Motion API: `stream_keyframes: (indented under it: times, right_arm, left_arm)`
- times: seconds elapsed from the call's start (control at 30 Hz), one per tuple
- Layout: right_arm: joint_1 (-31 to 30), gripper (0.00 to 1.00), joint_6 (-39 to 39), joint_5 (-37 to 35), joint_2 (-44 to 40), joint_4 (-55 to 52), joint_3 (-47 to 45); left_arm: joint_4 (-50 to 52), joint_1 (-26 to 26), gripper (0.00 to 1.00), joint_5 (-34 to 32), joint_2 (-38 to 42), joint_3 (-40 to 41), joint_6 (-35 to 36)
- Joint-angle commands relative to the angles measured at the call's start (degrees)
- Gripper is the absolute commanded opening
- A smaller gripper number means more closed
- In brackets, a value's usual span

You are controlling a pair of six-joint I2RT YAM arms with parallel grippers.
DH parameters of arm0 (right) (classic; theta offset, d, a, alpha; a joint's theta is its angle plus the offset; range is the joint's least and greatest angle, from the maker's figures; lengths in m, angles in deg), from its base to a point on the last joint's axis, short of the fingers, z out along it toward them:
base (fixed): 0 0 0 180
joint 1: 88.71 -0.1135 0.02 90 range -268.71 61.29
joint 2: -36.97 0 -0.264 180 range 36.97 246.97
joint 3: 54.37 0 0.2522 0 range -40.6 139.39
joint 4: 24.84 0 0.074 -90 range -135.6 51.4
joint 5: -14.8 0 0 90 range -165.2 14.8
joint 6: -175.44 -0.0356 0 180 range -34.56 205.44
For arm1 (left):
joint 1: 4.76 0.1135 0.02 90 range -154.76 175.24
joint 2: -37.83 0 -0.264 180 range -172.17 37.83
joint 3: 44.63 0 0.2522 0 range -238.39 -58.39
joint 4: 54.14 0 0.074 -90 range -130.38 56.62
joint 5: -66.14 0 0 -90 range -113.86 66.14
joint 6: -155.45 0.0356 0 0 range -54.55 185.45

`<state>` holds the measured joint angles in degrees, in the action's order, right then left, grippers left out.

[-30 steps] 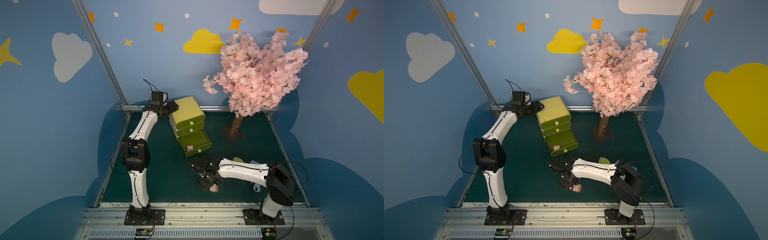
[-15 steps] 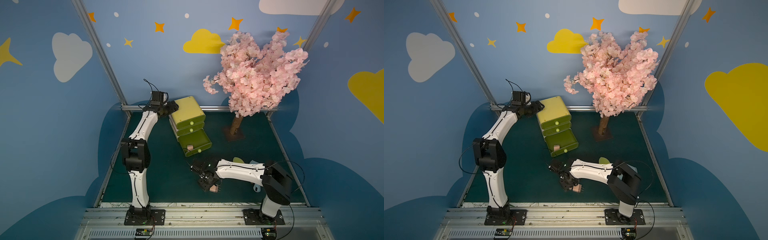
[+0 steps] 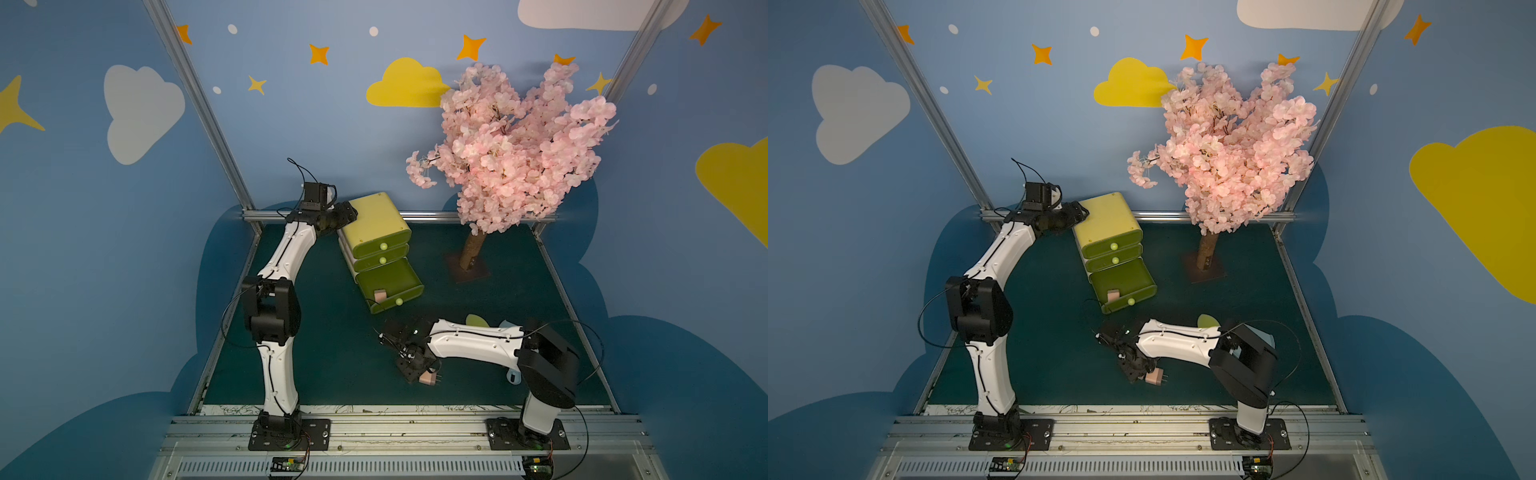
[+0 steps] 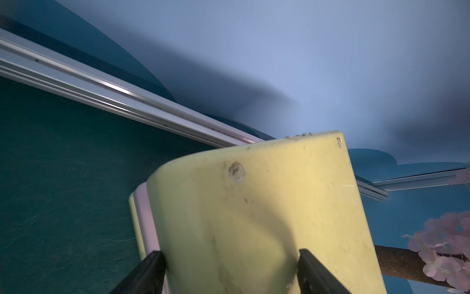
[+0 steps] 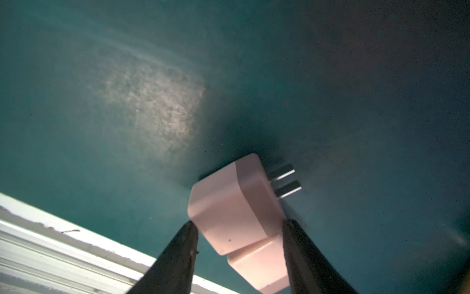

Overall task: Place the plugs into the drawer by color
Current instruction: Pick up the plug from the center of the board.

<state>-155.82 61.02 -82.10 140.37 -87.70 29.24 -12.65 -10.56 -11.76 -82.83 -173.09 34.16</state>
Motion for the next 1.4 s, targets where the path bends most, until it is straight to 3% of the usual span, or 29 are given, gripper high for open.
stream_keyframes:
  times: [0.0,0.47,0.7,0.8,1.07,1.2,1.37]
  right_arm:
    - [-0.14,0.55,0.81,-1.00,2.34,0.84,1.22]
    - [-0.46,0.54,4.42,-5.09,6.60,0.06,7.74]
    - [-0.57,0.61,-0.55,-7.05,3.10,-2.33,10.75]
    - [-0.49,0.62,-4.87,-8.04,2.99,-4.27,12.85]
    - [2.63,0.62,-32.56,-8.43,3.63,-12.54,16.66]
    - [3.32,0.62,-39.85,-5.16,4.59,-12.86,17.52]
    - [3.86,0.64,-43.09,-1.46,6.93,-12.87,18.75]
  left_arm:
    - [8.31,-2.20,0.81,1.65,-1.68,1.45,1.85]
    - [8.40,-2.19,0.81,1.62,-1.42,1.48,1.89]
    - [8.56,-2.20,0.81,0.33,-1.13,1.47,2.30]
    - [9.18,-2.20,0.81,-1.48,-1.01,1.55,3.24]
    - [9.53,-2.24,0.81,-1.75,-0.63,0.86,3.77]
    - [9.98,-2.28,0.81,-1.49,-0.05,0.84,3.81]
    - [9.89,-2.24,0.81,-1.31,0.77,0.87,3.83]
